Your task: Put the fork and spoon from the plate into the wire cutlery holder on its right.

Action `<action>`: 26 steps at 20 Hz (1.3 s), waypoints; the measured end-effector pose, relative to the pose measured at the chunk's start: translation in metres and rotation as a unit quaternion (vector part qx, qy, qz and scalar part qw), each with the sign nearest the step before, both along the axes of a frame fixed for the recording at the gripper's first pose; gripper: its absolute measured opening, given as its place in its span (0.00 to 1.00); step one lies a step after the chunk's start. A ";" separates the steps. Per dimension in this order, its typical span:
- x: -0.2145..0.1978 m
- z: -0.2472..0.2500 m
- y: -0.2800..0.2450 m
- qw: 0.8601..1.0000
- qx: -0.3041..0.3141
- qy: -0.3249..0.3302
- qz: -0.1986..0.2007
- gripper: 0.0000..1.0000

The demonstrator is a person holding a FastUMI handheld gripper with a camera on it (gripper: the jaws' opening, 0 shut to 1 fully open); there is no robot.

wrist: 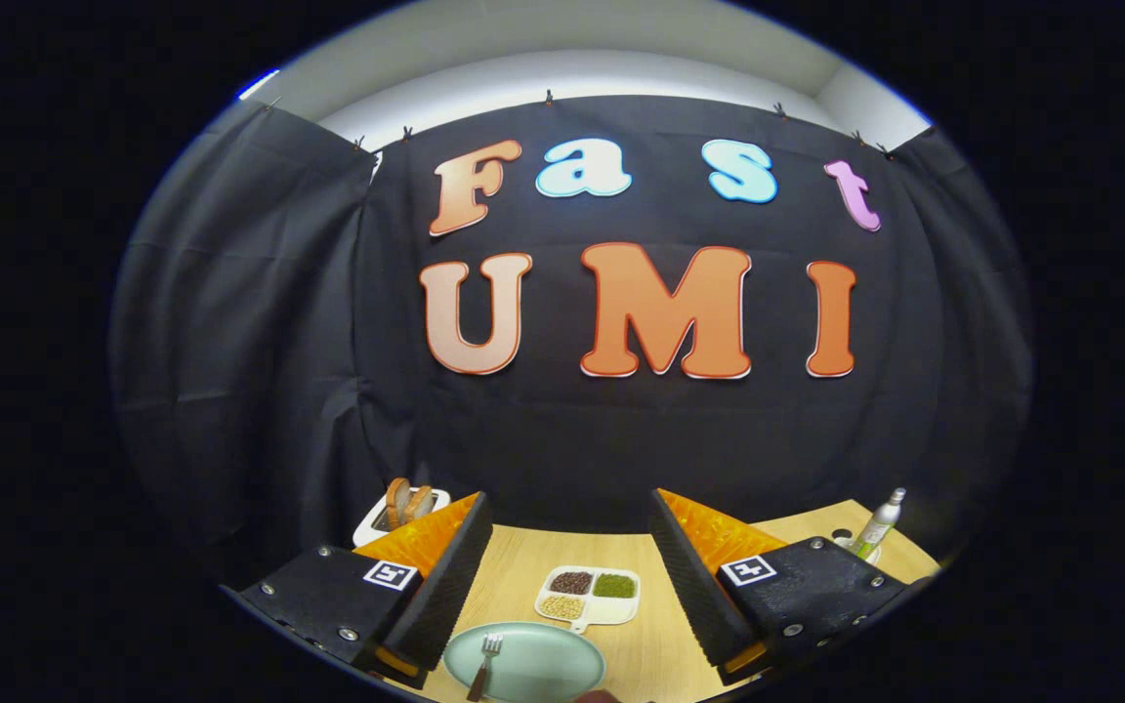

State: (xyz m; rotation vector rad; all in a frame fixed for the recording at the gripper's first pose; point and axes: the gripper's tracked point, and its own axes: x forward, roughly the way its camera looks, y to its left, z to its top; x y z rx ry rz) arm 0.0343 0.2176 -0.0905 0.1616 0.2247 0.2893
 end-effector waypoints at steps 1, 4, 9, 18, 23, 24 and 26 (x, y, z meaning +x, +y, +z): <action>-0.001 -0.006 0.010 1.000 -0.001 0.013 0.007 0.97; -0.009 -0.044 0.040 0.995 -0.011 0.084 0.043 0.97; -0.038 -0.131 0.064 0.962 -0.064 0.250 0.085 0.97; -0.092 -0.240 0.108 0.875 -0.116 0.442 0.158 0.93; -0.099 -0.279 0.121 0.839 -0.130 0.504 0.162 0.87; -0.103 -0.286 0.123 0.827 -0.131 0.521 0.163 0.83; -0.111 -0.298 0.128 0.803 -0.126 0.559 0.165 0.76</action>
